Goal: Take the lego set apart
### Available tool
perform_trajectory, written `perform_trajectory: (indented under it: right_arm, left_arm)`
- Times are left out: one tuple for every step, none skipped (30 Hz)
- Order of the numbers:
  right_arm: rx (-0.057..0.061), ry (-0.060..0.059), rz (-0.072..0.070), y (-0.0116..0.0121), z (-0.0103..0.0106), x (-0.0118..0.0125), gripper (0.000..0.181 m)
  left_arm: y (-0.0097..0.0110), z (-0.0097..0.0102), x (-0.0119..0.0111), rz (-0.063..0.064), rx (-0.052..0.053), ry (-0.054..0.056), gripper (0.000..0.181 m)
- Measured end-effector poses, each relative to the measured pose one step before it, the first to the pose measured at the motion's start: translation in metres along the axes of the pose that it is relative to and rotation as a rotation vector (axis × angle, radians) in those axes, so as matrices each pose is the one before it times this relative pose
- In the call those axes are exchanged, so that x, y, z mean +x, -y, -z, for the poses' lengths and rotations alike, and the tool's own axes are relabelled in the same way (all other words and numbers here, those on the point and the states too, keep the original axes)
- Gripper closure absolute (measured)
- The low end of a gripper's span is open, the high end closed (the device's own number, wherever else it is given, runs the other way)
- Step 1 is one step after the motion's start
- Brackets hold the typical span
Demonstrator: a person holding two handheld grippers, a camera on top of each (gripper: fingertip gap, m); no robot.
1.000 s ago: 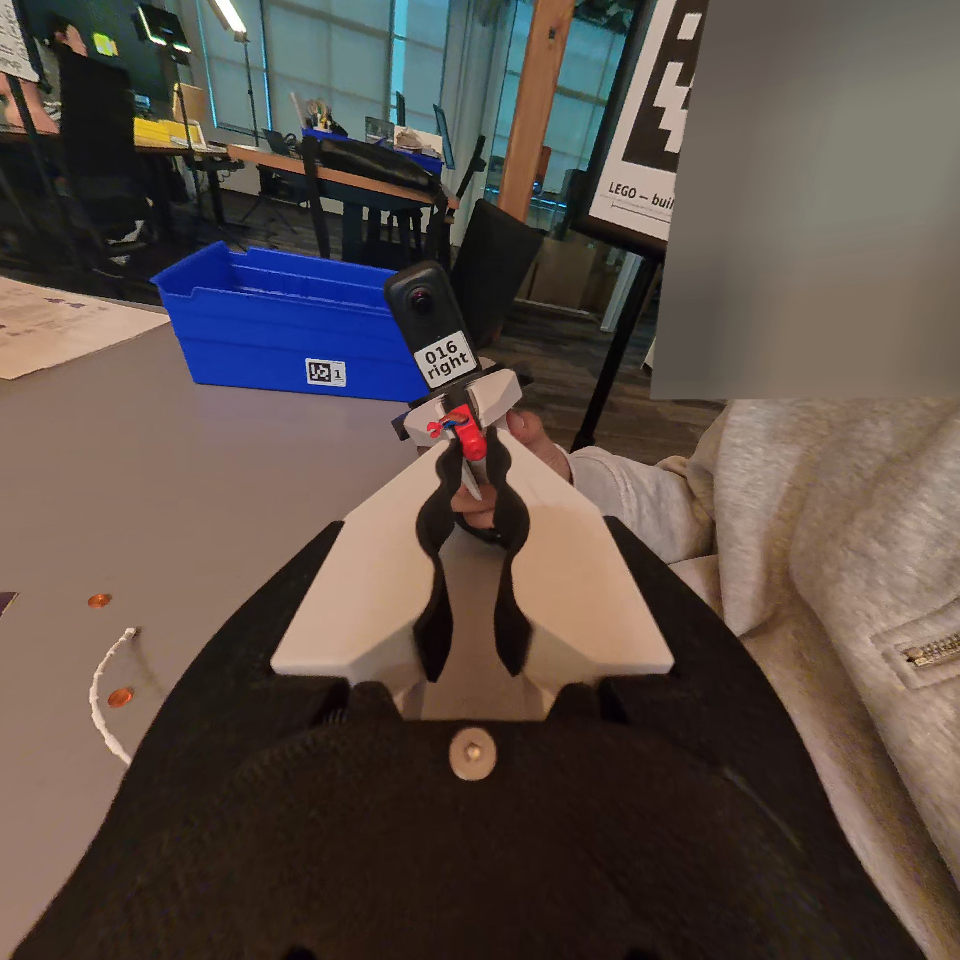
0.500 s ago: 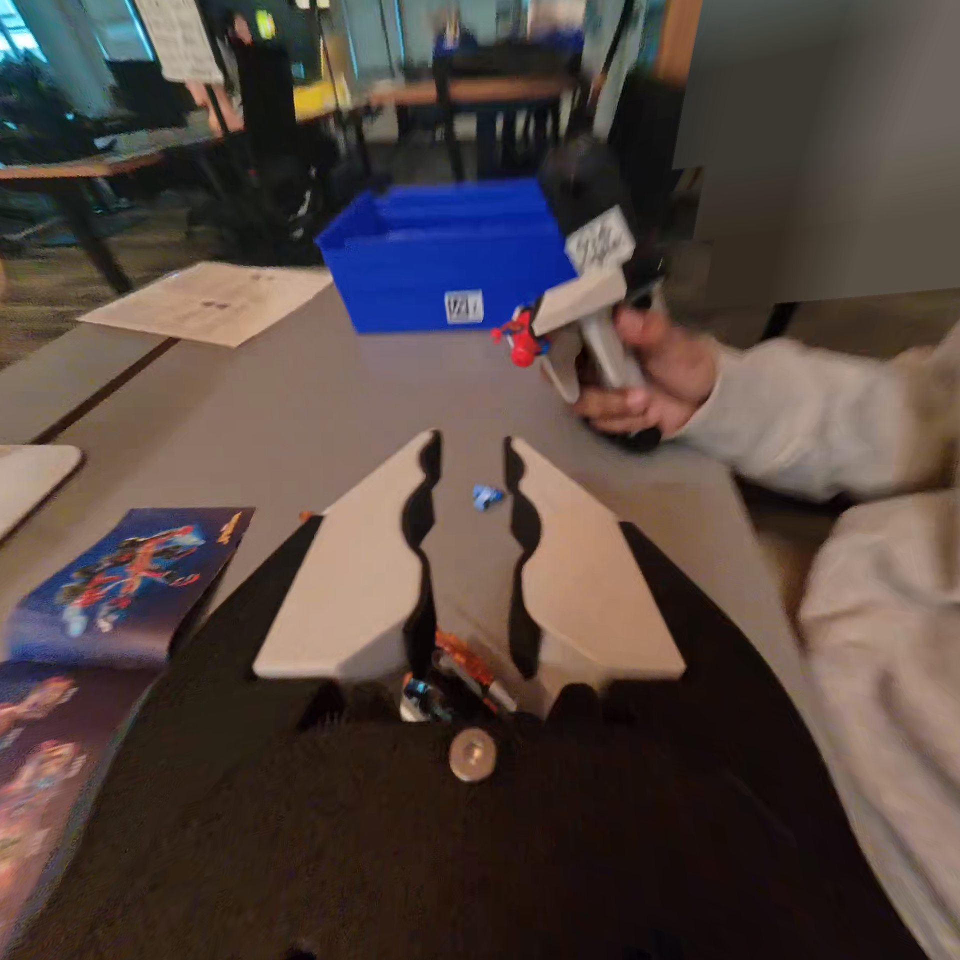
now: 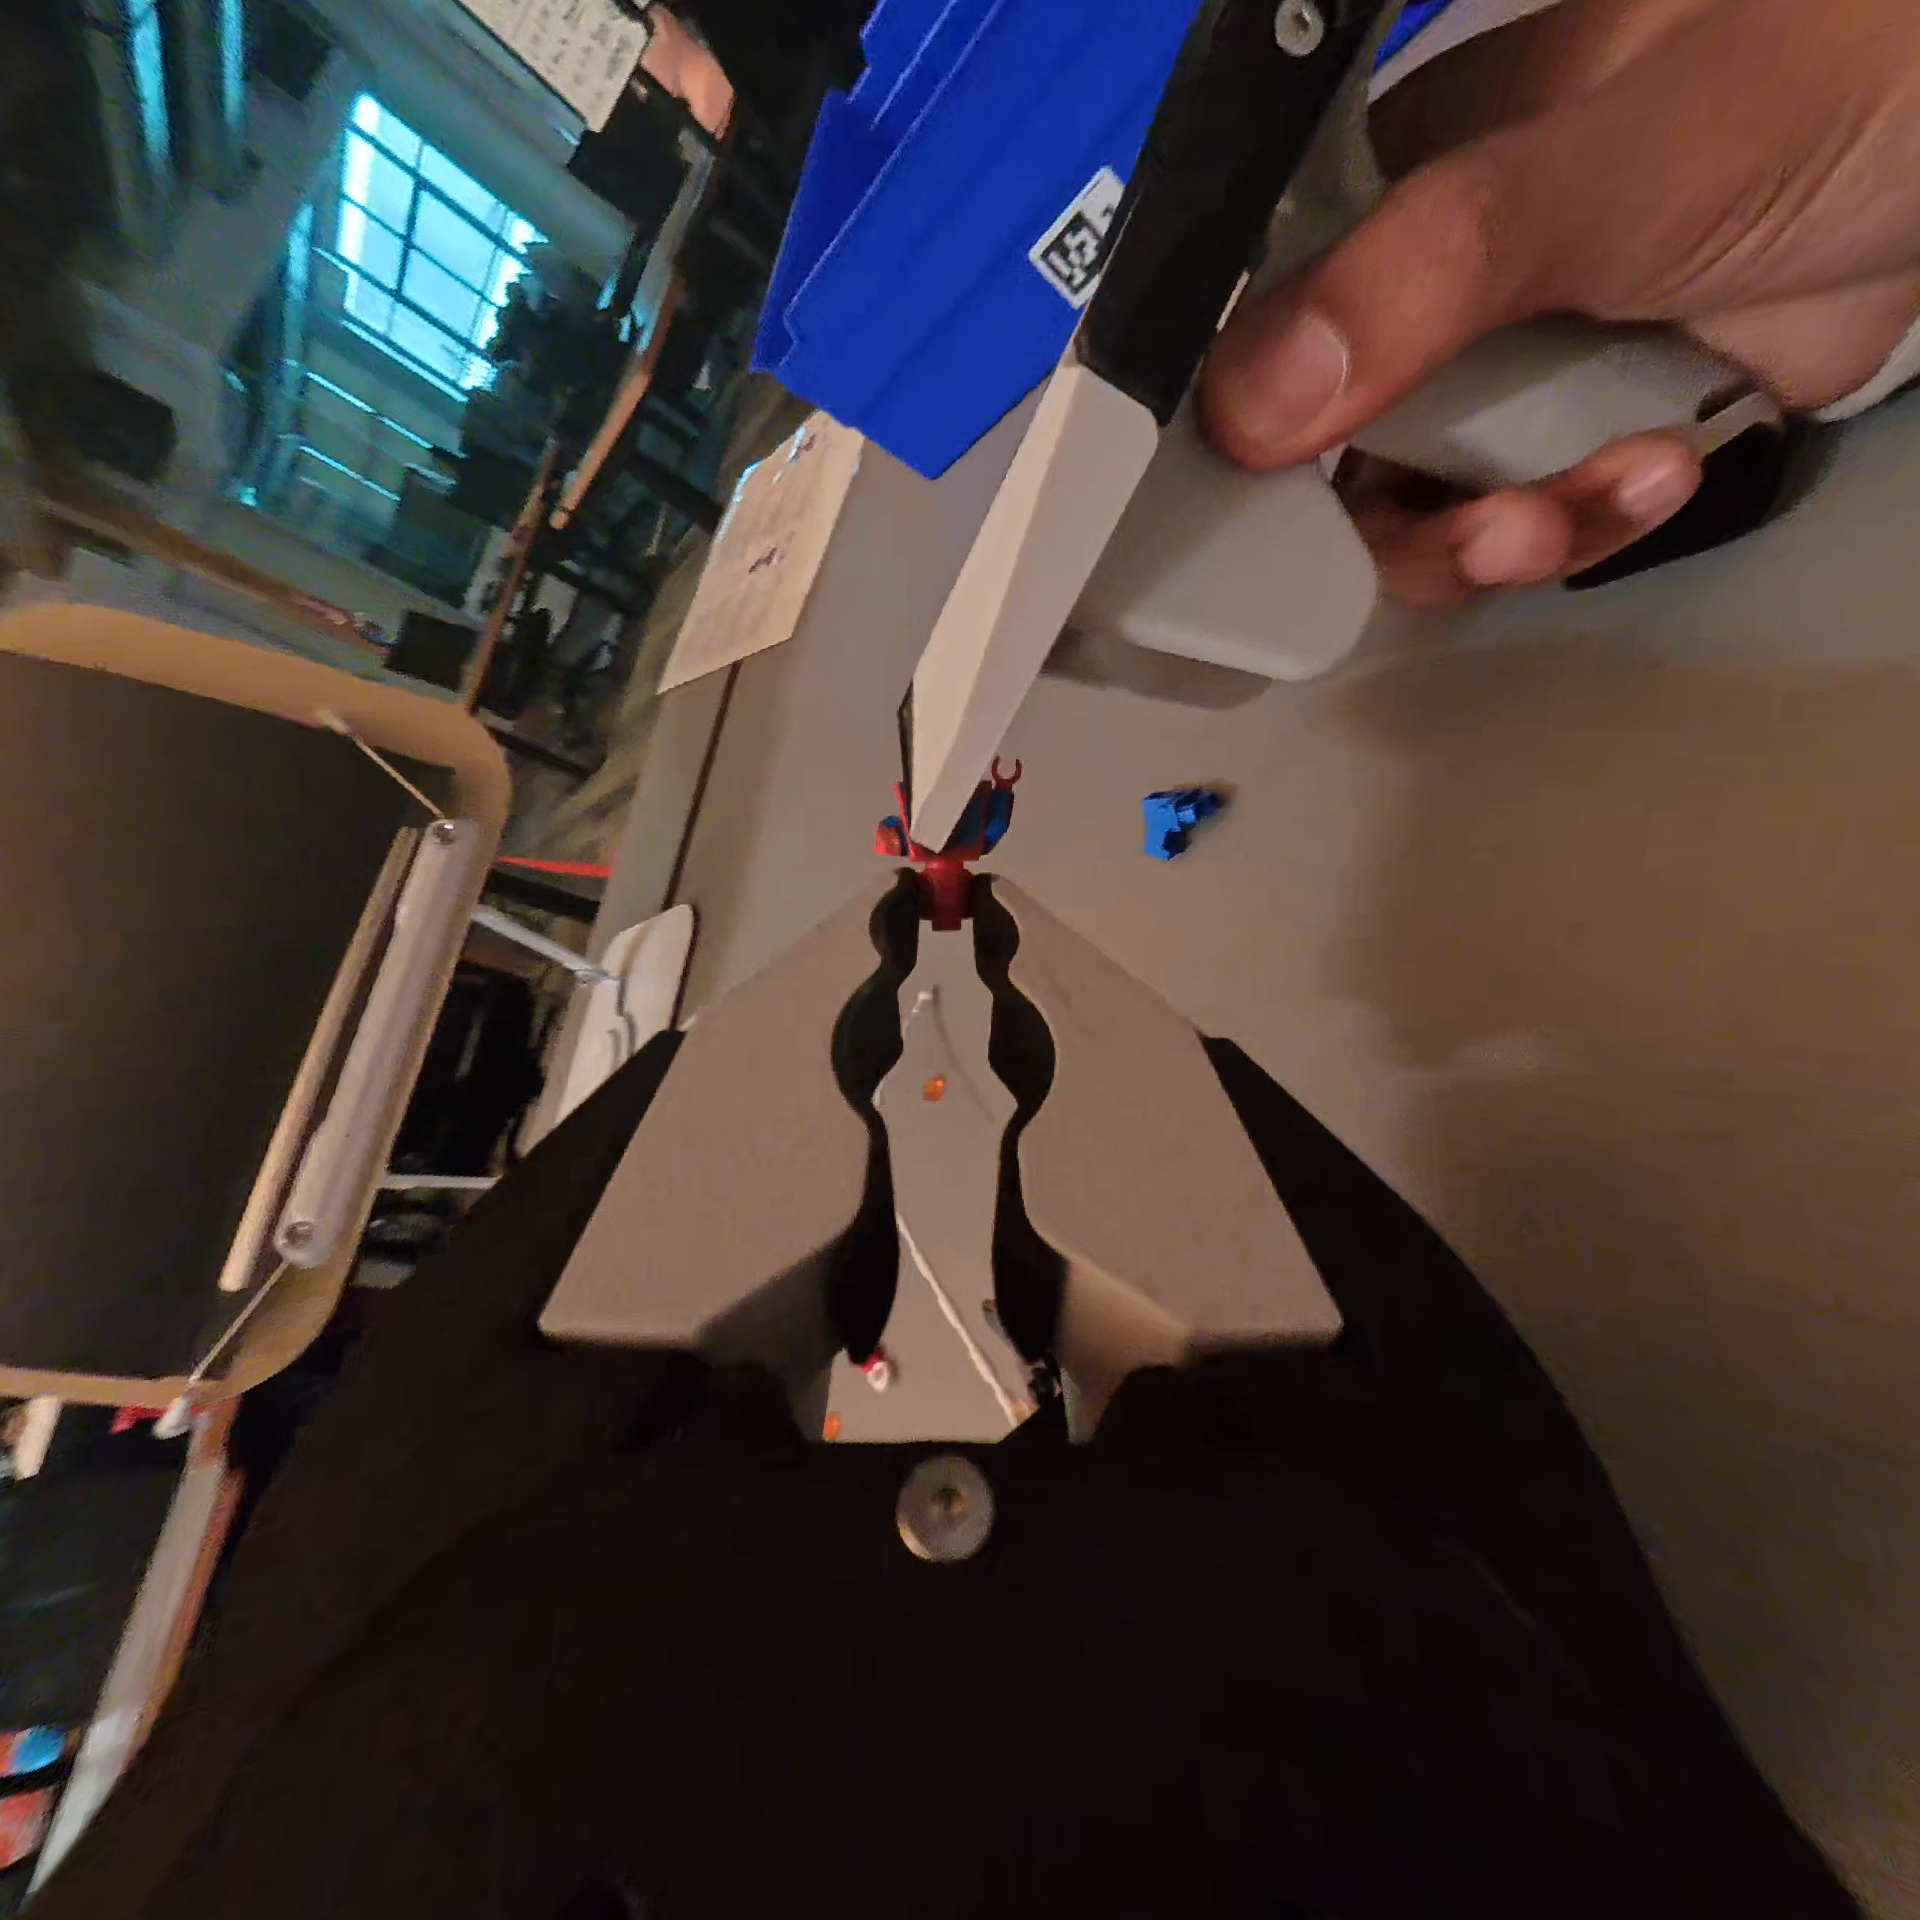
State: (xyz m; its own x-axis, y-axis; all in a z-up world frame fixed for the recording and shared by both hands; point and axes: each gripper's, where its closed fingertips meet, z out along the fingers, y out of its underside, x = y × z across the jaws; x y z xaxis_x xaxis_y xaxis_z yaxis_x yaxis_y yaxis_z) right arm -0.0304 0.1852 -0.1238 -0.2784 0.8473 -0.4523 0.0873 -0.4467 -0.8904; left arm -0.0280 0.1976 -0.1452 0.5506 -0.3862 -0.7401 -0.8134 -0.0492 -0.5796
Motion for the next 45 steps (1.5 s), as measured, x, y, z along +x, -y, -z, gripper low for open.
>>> perform_trajectory:
  right_arm:
    - [-0.0004,-0.0076,-0.0039,-0.00046,-0.00105,0.00078,0.176]
    - [0.002,-0.0108,-0.0005,-0.00012,-0.00099,0.0008,0.176]
    - [0.0006,-0.0122,-0.0001,-0.00023,-0.00073,0.00115,0.176]
    - [-0.0021,-0.0115,-0.0004,-0.00056,-0.00055,0.00135,0.177]
    - [-0.0018,-0.01,0.0,-0.00035,-0.00039,0.00103,0.177]
    - [-0.0006,-0.0081,0.0006,-0.00029,-0.00027,0.00078,0.177]
    - [0.0011,-0.0074,-0.001,-0.00001,-0.00036,0.00066,0.177]
    - [0.0019,-0.0068,-0.002,-0.00004,-0.00034,0.00044,0.177]
    - [0.0048,-0.0047,-0.0024,0.00039,-0.00018,0.00037,0.177]
    - [0.004,-0.0038,-0.0051,0.00028,-0.00013,0.00051,0.177]
    - [0.0047,-0.0001,-0.0075,0.00057,0.00005,0.00037,0.177]
    - [0.0068,0.0056,-0.0106,0.00099,0.0005,-0.00026,0.178]
    - [0.0093,0.0095,-0.0118,0.00153,0.00067,-0.00083,0.178]
    - [0.0093,0.0115,-0.008,0.00174,0.0008,-0.00136,0.177]
    - [0.0051,0.0071,-0.0032,0.00105,0.00065,-0.00097,0.178]
    - [-0.0003,0.0019,-0.0028,0.0002,0.00033,-0.0001,0.177]
    - [0.0002,0.007,-0.0076,0.00034,0.00031,-0.00023,0.177]
    - [0.0025,0.012,-0.0131,0.00062,0.00021,-0.00068,0.177]
    - [0.0046,0.0057,-0.006,0.00075,0.00007,-0.00053,0.177]
    - [0.0016,-0.0053,0.0081,0.00024,-0.00008,-0.00018,0.177]
    - [0.0,-0.0067,0.0086,0.00003,-0.0003,-0.0001,0.177]
    - [0.0015,-0.0029,-0.001,0.00001,-0.00039,0.00005,0.177]
    - [0.0067,0.0044,-0.0077,0.00077,0.00023,-0.00038,0.178]
    - [0.007,0.0084,-0.0054,0.00099,0.00039,-0.00095,0.178]
    - [0.0007,0.0014,0.0007,0.00021,0.0001,-0.00038,0.178]
    - [0.0031,-0.0016,0.0083,0.0005,-0.00013,-0.00086,0.178]
    - [0.0034,0.0016,0.0013,0.00033,-0.0003,-0.00075,0.178]
    - [0.0072,0.0123,-0.0204,0.00048,-0.00021,-0.00043,0.178]
    - [0.005,0.0158,-0.0254,0.0003,0.00011,-0.00008,0.178]
    - [0.0017,0.007,-0.0059,0.00052,0.0004,-0.00036,0.178]
    - [-0.0008,-0.0021,0.0084,0.00005,0.00007,-0.00051,0.178]
    - [0.0003,0.0031,-0.0014,-0.00013,0.0001,-0.00045,0.178]
    - [0.0022,0.0104,-0.0118,0.00027,0.00019,-0.00044,0.178]
    - [0.0034,0.0075,-0.0064,0.00059,0.00026,-0.00059,0.178]
    - [0.0,-0.0011,0.0031,0.00002,-0.00006,-0.00014,0.178]
    - [0.0006,-0.0007,0.0022,0.00021,0.00005,-0.00014,0.178]
    - [0.0025,0.0022,-0.0009,0.00038,0.00027,-0.00028,0.178]
    - [-0.0012,-0.002,0.004,-0.00008,0.00011,-0.00003,0.178]
    - [0.0101,-0.0013,0.0023,0.00153,0.00064,-0.00006,0.178]
    - [0.0985,0.0046,-0.0109,0.01523,0.00985,0.00072,0.177]
    - [0.1523,-0.0129,-0.0397,0.02746,0.02354,0.00858,0.178]
    - [0.0762,-0.0428,-0.0201,0.02124,0.02176,0.0151,0.178]
    - [0.0203,-0.0178,0.0182,0.00821,0.00724,0.0042,0.178]
    - [-0.0474,-0.0074,0.0536,-0.01054,-0.00798,-0.00516,0.176]
    - [-0.0954,0.006,0.06,-0.02183,-0.01601,-0.01025,0.176]
  left_arm:
    - [0.00045,-0.0001,-0.00067,-0.0123,-0.007,0.016,0.173]
    - [-0.0012,-0.00034,-0.00095,-0.0069,-0.0169,0.0151,0.173]
    - [-0.00143,-0.00076,-0.00038,-0.0049,-0.0168,0.0102,0.173]
    - [-0.00146,-0.00082,0.00009,0.0005,-0.0133,0.0055,0.173]
    - [-0.00099,-0.00081,0.00009,0.0034,-0.0079,0.003,0.173]
    - [-0.00103,-0.00048,0.00011,0.0058,-0.0068,-0.0022,0.173]
    - [-0.00098,-0.00029,0.00013,0.0106,-0.0093,-0.0055,0.173]
    - [-0.00098,-0.00025,0.00033,0.0125,-0.0116,-0.0068,0.173]
    - [-0.00032,-0.0001,-0.00028,0.0087,-0.0038,-0.0025,0.173]
    - [-0.001,-0.00039,0.00005,0.01,-0.0051,-0.0044,0.173]
    - [-0.00032,-0.00026,0.00003,0.0134,0.0003,-0.0061,0.172]
    - [0.00059,0.00038,0.00001,0.0195,0.0061,-0.0097,0.172]
    - [0.00133,0.00083,-0.00033,0.02,0.0077,-0.0094,0.171]
    - [0.00189,0.00105,-0.00021,0.0157,0.0112,-0.0084,0.171]
    - [0.00103,0.00061,0.00018,0.013,0.0083,-0.01,0.171]
    - [-0.00019,-0.00003,0.00092,0.0181,0.0014,-0.0162,0.17]
    - [0.00057,0.00034,0.00054,0.0182,0.0086,-0.0153,0.17]
    - [0.00065,0.0007,0.00009,0.0111,0.006,-0.0098,0.17]
    - [0.00062,0.00033,-0.00029,0.0012,0.0017,-0.0015,0.17]
    - [-0.00046,0.00009,-0.00025,-0.0049,-0.0018,0.0009,0.17]
    - [-0.00047,0.00019,-0.00013,-0.0029,0.0005,-0.0002,0.17]
    - [-0.0006,0.00008,-0.00013,0.0011,-0.0019,-0.0036,0.169]
    - [0.00067,0.00052,-0.00026,0.0018,0.005,-0.0039,0.169]
    - [0.00111,0.00064,-0.00024,0.0015,0.0075,-0.0032,0.169]
    - [-0.00048,0.00007,0.0004,0.0038,0.0005,-0.0072,0.168]
    - [0.00093,0.00079,-0.00037,0.0043,0.0087,-0.005,0.169]
    - [0.00005,0.0008,-0.0001,0.0015,0.0008,-0.0079,0.168]
    - [0.00037,0.00069,-0.00006,0.0065,0.0035,-0.0083,0.168]
    - [0.00017,0.00016,0.00079,0.0104,0.0067,-0.0124,0.168]
    - [0.00057,0.00024,0.00072,0.0175,0.0068,-0.0161,0.168]
    - [0.00007,0.00038,0.00067,0.019,0.003,-0.0173,0.168]
    - [0.00013,0.00043,0.00117,0.0203,0.0042,-0.0229,0.169]
    - [0.00062,0.00054,0.00077,0.0216,0.006,-0.021,0.169]
    - [0.0007,0.00042,0.00055,0.015,0.0062,-0.015,0.169]
    - [-0.00052,0.00012,0.00041,0.0119,-0.0038,-0.0116,0.169]
    - [-0.00008,0.00023,0.00014,0.0025,0.0017,-0.0057,0.169]
    - [0.00009,0.00017,0.0002,0.0049,0.0011,-0.0058,0.169]
    - [-0.00063,0.00016,0.00036,0.005,-0.0025,-0.0084,0.169]
    - [-0.00091,0.00036,-0.00074,0.0069,-0.0029,-0.0046,0.171]
    - [-0.01259,-0.0002,-0.00928,-0.0143,-0.0606,0.0451,0.172]
    - [-0.02523,-0.00324,-0.01472,-0.0484,-0.0964,0.0646,0.174]
    - [-0.01164,-0.00373,-0.00546,0.0344,-0.0167,-0.0147,0.176]
    - [0.01445,0.00459,0.00256,0.11,0.0721,-0.0804,0.177]
    - [0.02519,0.0076,0.00538,0.0466,0.0895,-0.0495,0.179]
    - [0.01851,0.00325,0.00101,-0.0396,0.0483,0.029,0.18]
